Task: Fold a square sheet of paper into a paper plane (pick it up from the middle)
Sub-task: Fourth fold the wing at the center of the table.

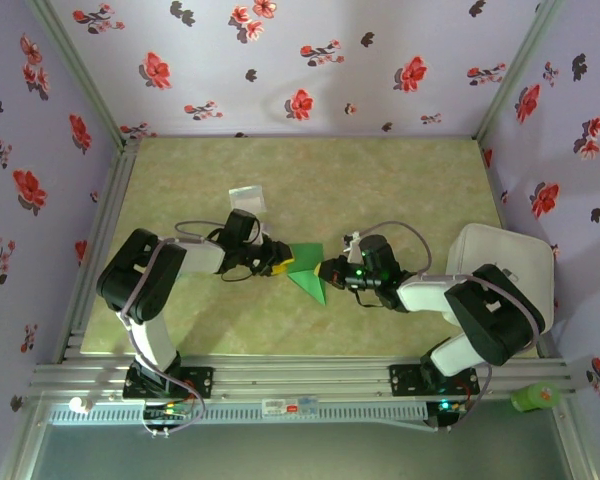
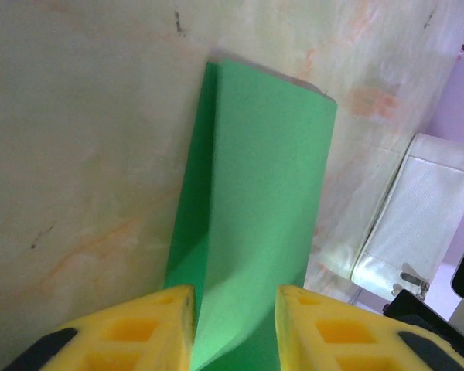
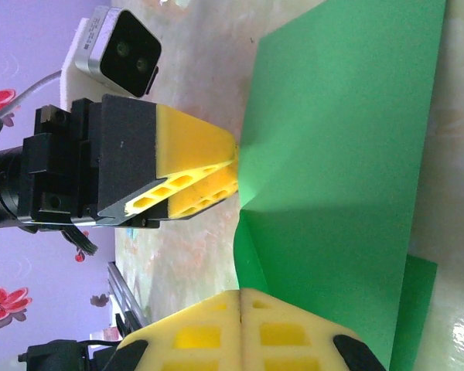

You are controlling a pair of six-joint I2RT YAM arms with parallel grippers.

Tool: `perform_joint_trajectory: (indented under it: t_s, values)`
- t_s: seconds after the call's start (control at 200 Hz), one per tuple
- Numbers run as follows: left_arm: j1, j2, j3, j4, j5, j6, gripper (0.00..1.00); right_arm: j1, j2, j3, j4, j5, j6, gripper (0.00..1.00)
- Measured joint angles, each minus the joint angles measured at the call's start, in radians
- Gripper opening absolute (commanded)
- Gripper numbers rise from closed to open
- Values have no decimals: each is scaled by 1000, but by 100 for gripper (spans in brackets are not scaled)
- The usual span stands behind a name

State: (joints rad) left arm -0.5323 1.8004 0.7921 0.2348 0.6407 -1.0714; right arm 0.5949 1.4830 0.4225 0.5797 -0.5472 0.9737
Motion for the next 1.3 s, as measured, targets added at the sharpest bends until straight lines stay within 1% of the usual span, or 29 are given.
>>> perform_joint_trajectory:
  t_s: [0.09,0.215,0.365,0.435,0.575,0.645,0.795,0.99,1.1,1.17,1.3]
  values:
    - [0,0,0,5,0,0,26,0,0,-2,0,0,0,2]
    - [0,0,0,16,0,-3,19,-4,0,-2,0,0,0,3]
    - [0,0,0,20,-1,-6,18,-8,0,-2,-1,0,-1,4]
    - [0,0,0,22,-1,-6,15,-8,0,-2,-1,0,-1,4]
    - [0,0,0,27,-1,-7,13,-8,-6,-2,-5,0,-2,5]
    - [0,0,0,27,-1,-6,10,-9,-9,-3,-10,1,-4,5]
    - [0,0,0,40,-1,-7,9,-12,-11,-3,-24,1,-5,7]
    - [0,0,-8,58,-1,-7,5,-13,-15,-3,-52,2,-14,14]
    - [0,0,-15,74,-4,-9,3,-16,-29,-3,-76,6,-26,26]
    - [0,-3,-24,85,-13,-10,1,-18,-45,-3,-95,13,-28,31]
    - [-2,-42,-54,81,-60,-11,0,-20,-116,20,-212,70,-49,36]
